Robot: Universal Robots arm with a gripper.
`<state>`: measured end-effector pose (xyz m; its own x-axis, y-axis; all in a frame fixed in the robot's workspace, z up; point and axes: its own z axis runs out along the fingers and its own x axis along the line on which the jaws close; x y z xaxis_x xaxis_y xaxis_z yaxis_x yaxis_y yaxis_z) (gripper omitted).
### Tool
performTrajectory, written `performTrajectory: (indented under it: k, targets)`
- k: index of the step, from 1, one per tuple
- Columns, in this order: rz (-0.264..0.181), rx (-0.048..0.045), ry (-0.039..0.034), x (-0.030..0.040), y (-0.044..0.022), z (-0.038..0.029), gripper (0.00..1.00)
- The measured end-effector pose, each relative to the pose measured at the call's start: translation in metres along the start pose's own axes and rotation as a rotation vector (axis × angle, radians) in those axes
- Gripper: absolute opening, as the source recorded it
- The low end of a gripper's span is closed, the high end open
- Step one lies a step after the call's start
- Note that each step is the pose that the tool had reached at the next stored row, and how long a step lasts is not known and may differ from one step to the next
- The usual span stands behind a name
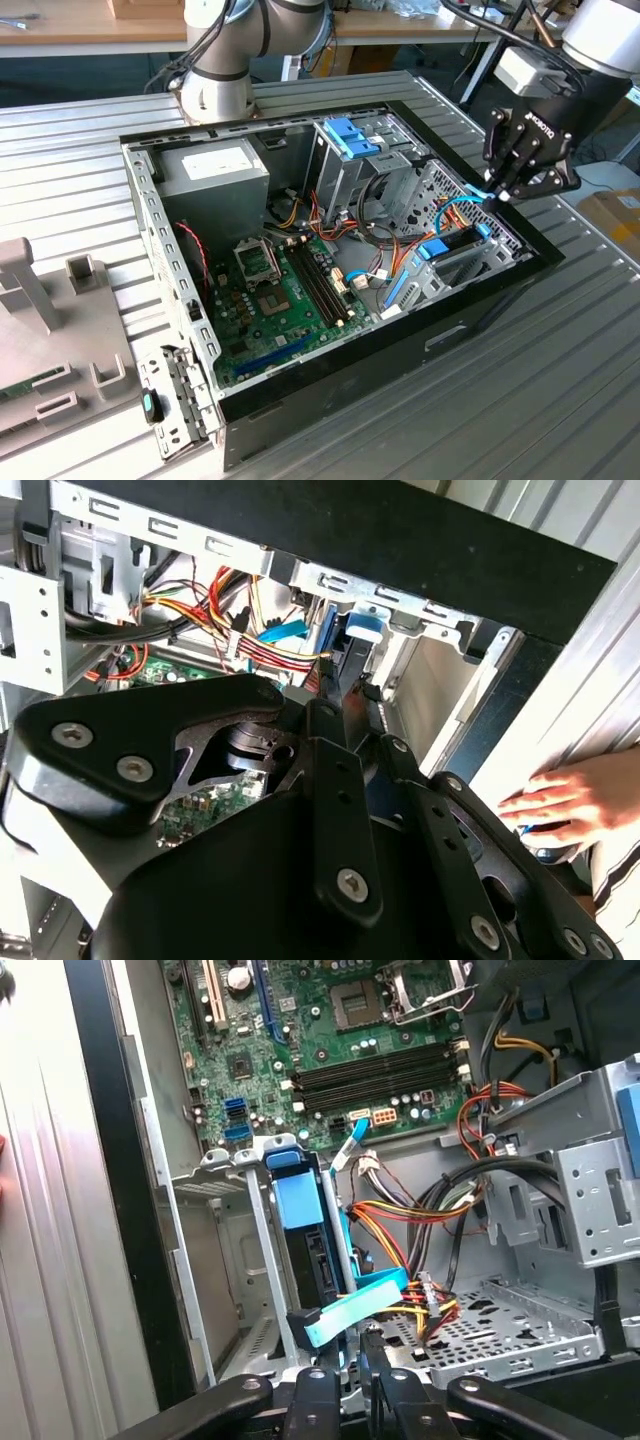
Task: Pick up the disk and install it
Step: 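Insert the first disk wire, then insert the second disk wire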
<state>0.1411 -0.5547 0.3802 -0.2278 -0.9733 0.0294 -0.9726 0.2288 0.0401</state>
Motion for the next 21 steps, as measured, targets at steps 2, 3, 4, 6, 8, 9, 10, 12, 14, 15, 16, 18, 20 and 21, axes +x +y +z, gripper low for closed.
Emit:
performTrajectory:
  k: [2, 3, 4, 6, 8, 9, 10, 12, 14, 15, 16, 18, 20, 21]
  targets:
    - [-0.001, 0.0026, -0.0072, 0.004, 0.0099, 0.0006, 0.24]
    - [-0.001, 0.0024, -0.0102, 0.0051, 0.0124, 0.0008, 0.24]
    - [-0.002, 0.0026, -0.0118, 0.0057, 0.0139, 0.0009, 0.24]
    - [-0.008, 0.0044, -0.0153, 0.0075, 0.0167, 0.0011, 0.24]
    - [-0.018, 0.0057, -0.018, 0.0085, 0.0181, 0.0013, 0.24]
    - [-0.024, 0.0057, -0.0188, 0.0085, 0.0183, 0.0015, 0.24]
    - [-0.038, 0.0058, -0.0192, 0.0086, 0.0183, 0.0016, 0.24]
    - [-0.087, 0.0064, -0.0188, 0.0086, 0.0184, 0.002, 0.24]
    - [-0.105, 0.0068, -0.0183, 0.0087, 0.0186, 0.0021, 0.24]
    - [-0.105, 0.0068, -0.0183, 0.0087, 0.0187, 0.0021, 0.24]
    - [-0.105, 0.0068, -0.0183, 0.0087, 0.0186, 0.0021, 0.24]
    - [-0.106, 0.0068, -0.0182, 0.0087, 0.0186, 0.002, 0.24]
    - [-0.106, 0.0068, -0.0182, 0.0087, 0.0186, 0.0021, 0.24]
    - [-0.106, 0.0068, -0.0182, 0.0086, 0.0186, 0.002, 0.24]
